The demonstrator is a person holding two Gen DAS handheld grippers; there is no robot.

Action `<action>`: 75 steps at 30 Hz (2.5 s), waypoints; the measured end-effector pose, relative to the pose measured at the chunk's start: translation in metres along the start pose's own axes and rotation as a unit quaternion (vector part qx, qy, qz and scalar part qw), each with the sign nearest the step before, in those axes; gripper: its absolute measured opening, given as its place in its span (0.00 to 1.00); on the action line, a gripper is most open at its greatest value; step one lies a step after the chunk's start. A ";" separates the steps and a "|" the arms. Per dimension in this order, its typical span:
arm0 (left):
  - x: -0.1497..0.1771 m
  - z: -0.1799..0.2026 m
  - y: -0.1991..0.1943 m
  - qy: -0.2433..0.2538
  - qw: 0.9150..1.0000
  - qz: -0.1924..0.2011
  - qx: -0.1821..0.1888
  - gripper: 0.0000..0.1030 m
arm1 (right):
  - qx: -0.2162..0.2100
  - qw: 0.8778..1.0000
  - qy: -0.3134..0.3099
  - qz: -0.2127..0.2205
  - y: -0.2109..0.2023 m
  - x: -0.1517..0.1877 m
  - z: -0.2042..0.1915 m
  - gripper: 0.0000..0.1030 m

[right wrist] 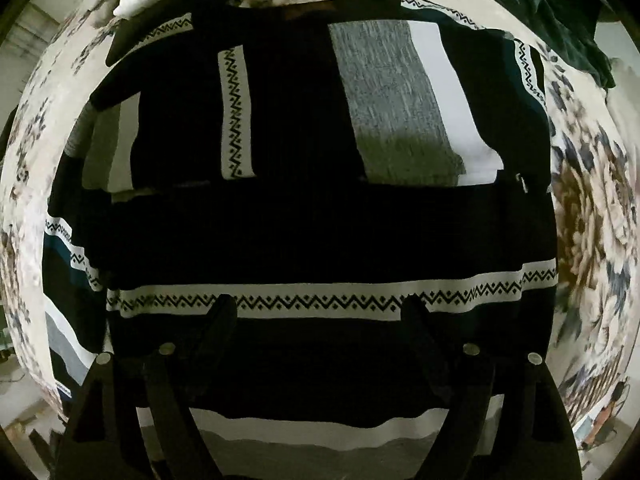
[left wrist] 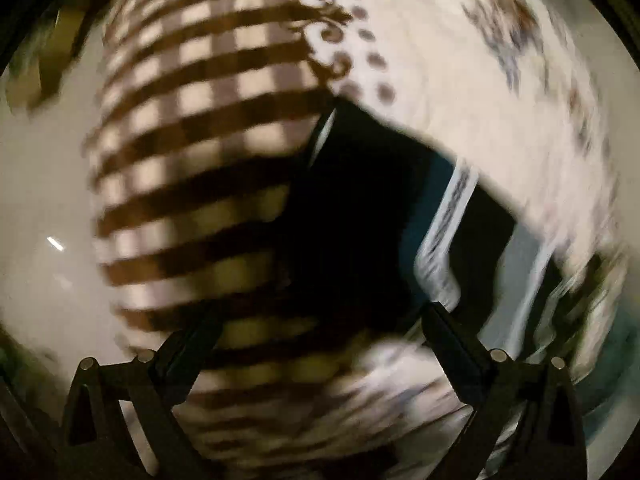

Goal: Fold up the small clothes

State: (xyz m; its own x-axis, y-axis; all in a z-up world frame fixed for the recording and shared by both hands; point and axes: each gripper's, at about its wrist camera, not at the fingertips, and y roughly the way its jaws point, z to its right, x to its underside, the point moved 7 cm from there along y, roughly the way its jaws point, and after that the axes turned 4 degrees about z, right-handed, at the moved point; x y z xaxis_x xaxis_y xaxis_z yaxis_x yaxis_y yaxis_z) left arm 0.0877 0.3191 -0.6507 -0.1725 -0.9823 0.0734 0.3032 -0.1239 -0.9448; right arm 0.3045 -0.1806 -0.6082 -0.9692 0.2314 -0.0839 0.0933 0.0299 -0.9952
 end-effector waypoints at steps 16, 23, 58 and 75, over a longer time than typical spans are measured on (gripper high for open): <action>0.007 0.201 -0.080 0.320 0.915 0.241 -0.050 0.07 | 0.072 0.995 -0.056 0.036 0.009 -0.045 0.007 0.83; 0.187 0.376 -0.073 0.522 0.824 0.208 0.077 0.07 | 0.052 0.998 0.022 0.033 0.003 -0.062 0.080 0.83; 0.191 0.438 0.146 0.587 0.796 0.102 -0.107 0.92 | -0.095 0.977 0.175 0.076 0.001 -0.170 0.239 0.04; 0.279 0.370 0.022 0.668 0.741 0.073 -0.010 0.95 | -0.157 0.977 0.142 -0.005 -0.073 -0.091 0.238 0.68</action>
State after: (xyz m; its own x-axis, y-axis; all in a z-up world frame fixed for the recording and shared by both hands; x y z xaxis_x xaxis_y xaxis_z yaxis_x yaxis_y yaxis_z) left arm 0.3930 -0.0097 -0.5329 -0.9165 0.0314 -0.3988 0.3986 -0.0137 -0.9170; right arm 0.3317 -0.4357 -0.5398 -0.8725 0.4884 -0.0128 0.1923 0.3193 -0.9279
